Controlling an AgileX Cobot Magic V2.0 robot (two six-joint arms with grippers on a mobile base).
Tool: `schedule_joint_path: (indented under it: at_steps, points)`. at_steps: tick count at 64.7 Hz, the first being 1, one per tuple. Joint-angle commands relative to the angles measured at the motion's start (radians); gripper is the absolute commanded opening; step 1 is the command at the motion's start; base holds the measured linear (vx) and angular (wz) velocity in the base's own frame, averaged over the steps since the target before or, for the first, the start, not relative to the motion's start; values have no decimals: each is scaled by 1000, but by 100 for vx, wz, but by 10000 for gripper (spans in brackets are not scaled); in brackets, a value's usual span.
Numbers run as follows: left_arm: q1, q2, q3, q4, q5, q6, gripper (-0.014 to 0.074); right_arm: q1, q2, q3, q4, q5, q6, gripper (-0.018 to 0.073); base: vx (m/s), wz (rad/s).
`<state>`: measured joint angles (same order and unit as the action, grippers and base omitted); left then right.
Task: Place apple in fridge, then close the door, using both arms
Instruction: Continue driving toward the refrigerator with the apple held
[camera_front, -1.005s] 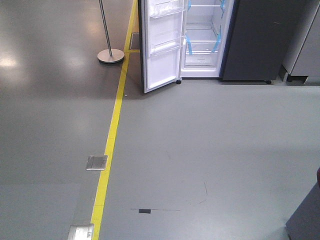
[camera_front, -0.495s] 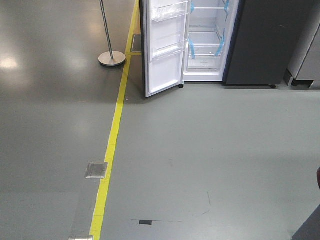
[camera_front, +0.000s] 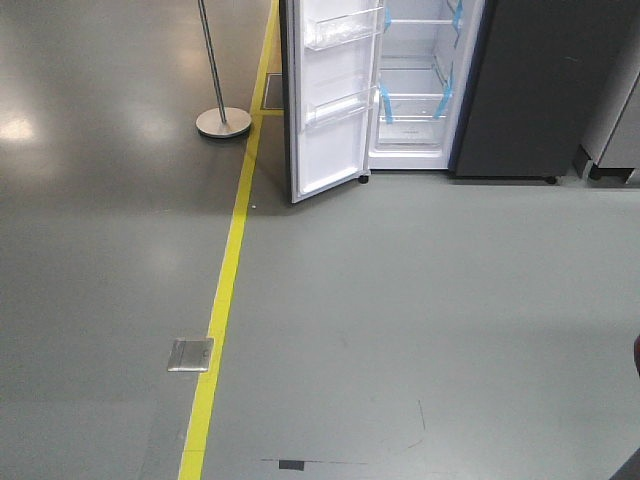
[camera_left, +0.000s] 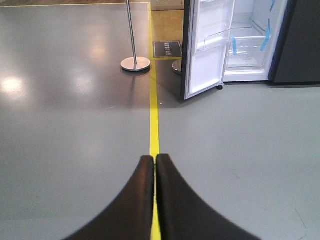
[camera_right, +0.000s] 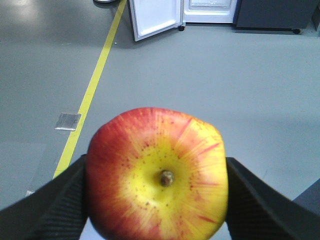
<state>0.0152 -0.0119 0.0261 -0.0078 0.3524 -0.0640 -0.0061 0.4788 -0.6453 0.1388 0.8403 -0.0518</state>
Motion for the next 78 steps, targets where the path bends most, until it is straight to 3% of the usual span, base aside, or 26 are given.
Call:
schedule_joint_path:
  at_steps: [1,78]
  points:
    - [-2,-14,19,-3,-70,-1,-6,0,6,-25,4,-75,-6,195,10,1]
    - [-2,-14,19,-3,-70,-1,-6,0,6,-25,4,-75,-6,195,9,0]
